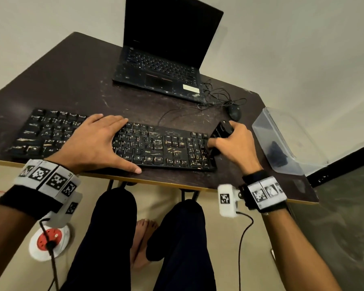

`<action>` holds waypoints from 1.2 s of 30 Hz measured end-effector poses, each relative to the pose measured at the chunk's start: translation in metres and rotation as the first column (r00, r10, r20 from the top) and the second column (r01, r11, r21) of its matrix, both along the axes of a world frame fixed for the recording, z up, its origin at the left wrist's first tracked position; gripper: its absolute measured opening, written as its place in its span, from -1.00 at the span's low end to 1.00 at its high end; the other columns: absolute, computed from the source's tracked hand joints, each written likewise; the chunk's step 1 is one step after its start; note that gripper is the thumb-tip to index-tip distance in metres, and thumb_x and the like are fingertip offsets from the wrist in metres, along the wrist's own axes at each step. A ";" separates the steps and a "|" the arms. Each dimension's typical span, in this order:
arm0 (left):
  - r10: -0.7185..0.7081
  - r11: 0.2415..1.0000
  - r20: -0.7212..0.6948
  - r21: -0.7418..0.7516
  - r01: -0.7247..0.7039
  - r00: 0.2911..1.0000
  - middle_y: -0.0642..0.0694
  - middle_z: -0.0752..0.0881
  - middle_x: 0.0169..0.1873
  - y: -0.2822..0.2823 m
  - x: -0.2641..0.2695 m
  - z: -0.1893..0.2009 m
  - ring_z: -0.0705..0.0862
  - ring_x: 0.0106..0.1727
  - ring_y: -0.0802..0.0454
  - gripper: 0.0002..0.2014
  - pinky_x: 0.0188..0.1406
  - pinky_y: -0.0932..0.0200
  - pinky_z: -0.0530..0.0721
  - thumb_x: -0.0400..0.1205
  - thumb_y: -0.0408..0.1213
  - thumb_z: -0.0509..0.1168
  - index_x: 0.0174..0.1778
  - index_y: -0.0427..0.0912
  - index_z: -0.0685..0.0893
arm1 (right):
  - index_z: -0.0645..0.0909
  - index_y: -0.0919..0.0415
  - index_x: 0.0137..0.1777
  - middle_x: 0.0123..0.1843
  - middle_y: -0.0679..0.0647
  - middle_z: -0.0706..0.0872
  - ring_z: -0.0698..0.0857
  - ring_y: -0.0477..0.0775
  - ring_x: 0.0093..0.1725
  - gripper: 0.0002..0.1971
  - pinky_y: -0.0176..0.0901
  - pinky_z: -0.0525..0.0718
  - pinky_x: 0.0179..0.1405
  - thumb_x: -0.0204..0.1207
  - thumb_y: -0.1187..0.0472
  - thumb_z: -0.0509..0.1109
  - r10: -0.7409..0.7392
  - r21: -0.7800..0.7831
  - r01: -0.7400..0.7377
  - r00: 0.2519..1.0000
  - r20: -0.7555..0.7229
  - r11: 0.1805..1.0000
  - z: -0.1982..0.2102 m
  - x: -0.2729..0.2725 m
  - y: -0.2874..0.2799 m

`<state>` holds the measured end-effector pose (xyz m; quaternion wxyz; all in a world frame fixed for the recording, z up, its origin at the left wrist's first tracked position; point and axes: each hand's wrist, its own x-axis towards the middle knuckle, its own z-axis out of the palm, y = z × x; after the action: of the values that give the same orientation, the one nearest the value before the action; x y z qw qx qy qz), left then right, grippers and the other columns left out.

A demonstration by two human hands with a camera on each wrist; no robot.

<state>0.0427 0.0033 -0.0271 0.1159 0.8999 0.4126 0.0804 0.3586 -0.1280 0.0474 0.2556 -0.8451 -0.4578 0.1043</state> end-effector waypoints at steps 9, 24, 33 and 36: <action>0.011 1.000 -0.007 -0.013 -0.011 1.000 0.02 0.26 0.80 0.000 0.001 0.002 0.17 0.79 0.11 0.61 0.77 0.16 -0.22 -0.10 0.91 0.10 0.83 -0.04 0.19 | 0.74 0.08 -0.05 -0.24 -0.14 0.78 0.79 0.00 -0.09 -0.78 -0.11 0.68 0.00 0.37 0.15 0.71 -0.004 0.008 0.004 1.000 -0.002 1.000 0.002 0.004 0.013; -0.011 1.000 -0.013 -0.011 0.011 1.000 0.01 0.28 0.79 0.002 0.001 0.001 0.19 0.79 0.11 0.60 0.81 0.12 -0.17 -0.09 0.92 0.12 0.82 -0.04 0.22 | 0.65 0.07 -0.21 -0.29 -0.10 0.80 0.77 -0.07 -0.22 -0.73 -0.18 0.60 -0.27 0.29 0.17 0.73 0.037 -0.015 -0.036 0.999 0.033 0.999 -0.004 0.003 -0.017; -0.032 0.999 0.012 -0.021 0.032 0.999 0.00 0.30 0.78 0.000 0.001 0.004 0.21 0.78 0.09 0.60 0.81 0.12 -0.16 -0.11 0.91 0.14 0.81 -0.04 0.24 | 0.63 0.07 -0.23 -0.29 -0.10 0.78 0.73 -0.07 -0.25 -0.69 -0.13 0.61 -0.28 0.27 0.17 0.77 0.127 0.028 -0.128 0.991 0.036 0.991 -0.006 0.003 -0.015; -0.027 0.999 0.016 -0.022 0.028 0.999 0.00 0.29 0.78 0.001 0.000 0.003 0.20 0.79 0.10 0.60 0.81 0.12 -0.16 -0.11 0.91 0.12 0.81 -0.04 0.24 | 0.63 0.06 -0.21 -0.30 -0.08 0.79 0.75 -0.02 -0.25 -0.70 -0.11 0.64 -0.27 0.29 0.18 0.76 0.182 0.005 -0.182 0.981 0.060 0.983 -0.003 -0.001 -0.014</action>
<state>0.0424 0.0044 -0.0243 0.1303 0.9035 0.4001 0.0812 0.3577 -0.1422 0.0449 0.2357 -0.8010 -0.5412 0.0996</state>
